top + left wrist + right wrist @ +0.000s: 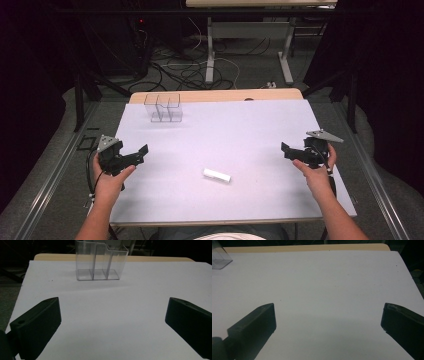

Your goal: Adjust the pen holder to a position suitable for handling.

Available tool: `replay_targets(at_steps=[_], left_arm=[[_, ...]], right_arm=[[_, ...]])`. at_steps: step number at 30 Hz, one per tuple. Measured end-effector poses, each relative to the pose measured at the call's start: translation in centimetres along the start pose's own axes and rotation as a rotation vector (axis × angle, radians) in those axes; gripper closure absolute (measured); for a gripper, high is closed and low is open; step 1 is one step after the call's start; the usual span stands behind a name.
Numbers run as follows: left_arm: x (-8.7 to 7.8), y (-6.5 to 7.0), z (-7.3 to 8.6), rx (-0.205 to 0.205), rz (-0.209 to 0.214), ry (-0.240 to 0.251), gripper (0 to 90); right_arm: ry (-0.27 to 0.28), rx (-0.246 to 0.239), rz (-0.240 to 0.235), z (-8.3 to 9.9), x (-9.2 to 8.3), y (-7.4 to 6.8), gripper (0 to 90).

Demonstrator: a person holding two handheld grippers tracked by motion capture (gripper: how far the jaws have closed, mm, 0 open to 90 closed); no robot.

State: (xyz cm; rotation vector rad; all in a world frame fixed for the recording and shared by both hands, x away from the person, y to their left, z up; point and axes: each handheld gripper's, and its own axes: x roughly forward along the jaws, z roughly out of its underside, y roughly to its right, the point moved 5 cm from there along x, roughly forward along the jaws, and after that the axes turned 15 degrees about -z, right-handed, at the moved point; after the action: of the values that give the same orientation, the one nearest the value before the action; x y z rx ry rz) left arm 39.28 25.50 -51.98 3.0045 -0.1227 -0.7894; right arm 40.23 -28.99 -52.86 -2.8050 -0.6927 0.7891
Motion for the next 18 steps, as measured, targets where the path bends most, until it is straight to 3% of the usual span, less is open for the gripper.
replay_targets(at_steps=[8, 18], left_arm=[[0.5, 0.9, -1.8, -0.015, 0.012, 0.009, 1.0], [2.0, 1.7, -4.6, 0.044, -0.017, -0.013, 4.9]], right_arm=[[-0.004, 0.028, 0.000, 0.2, -0.2, -0.1, 0.4], [-0.015, 0.042, -0.011, 0.5, 0.0, -0.4, 1.6]])
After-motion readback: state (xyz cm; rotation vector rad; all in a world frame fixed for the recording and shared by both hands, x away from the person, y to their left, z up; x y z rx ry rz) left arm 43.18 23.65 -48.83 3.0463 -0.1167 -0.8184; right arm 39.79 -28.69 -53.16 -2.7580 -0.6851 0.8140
